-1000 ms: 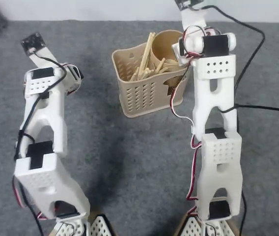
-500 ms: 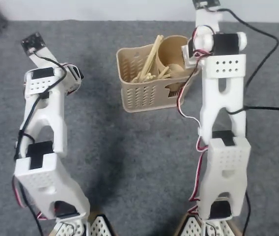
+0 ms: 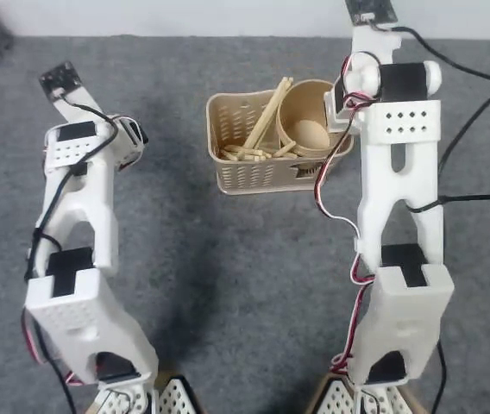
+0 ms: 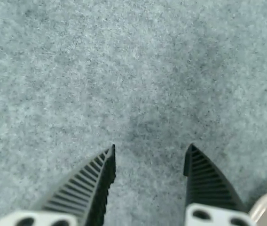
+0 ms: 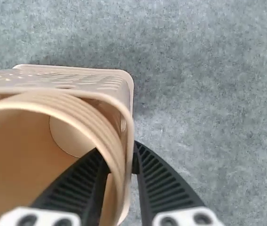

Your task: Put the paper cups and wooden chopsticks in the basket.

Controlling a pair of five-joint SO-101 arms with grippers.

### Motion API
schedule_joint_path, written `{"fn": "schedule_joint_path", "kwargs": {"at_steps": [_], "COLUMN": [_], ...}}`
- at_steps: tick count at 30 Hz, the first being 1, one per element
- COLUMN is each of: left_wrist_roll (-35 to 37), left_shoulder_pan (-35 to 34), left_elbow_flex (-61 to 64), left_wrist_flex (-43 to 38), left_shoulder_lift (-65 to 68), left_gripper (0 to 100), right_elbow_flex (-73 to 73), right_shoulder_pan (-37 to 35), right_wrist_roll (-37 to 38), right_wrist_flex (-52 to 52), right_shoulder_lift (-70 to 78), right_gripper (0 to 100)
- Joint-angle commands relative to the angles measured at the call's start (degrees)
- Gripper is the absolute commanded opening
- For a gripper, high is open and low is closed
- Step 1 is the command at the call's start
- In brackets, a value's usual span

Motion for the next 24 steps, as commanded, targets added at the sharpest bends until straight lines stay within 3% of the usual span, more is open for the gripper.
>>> {"fn": "schedule_joint_path", "kwargs": {"at_steps": [1, 17, 24], "left_wrist_roll": [0.26, 0.18, 0.18], "left_shoulder_pan": [0.0, 0.0, 0.0], "left_elbow_flex": [-0.22, -0.22, -0.22], "left_wrist_flex": [-0.7, -0.7, -0.62], "left_shoulder_lift": [-0.44, -0.44, -0.44], "left_gripper": [23, 23, 23], "right_elbow_flex": [-0.53, -5.98, -5.98], "right_shoulder_pan": [1.01, 4.09, -0.75], "right_wrist_roll": [-2.29, -8.53, 0.35], "right_wrist_flex": [2.15, 1.19, -2.33], "right_shoulder_lift": [-1.01, -0.4, -0.84], "right_gripper": [0.8, 10.6, 10.6]}}
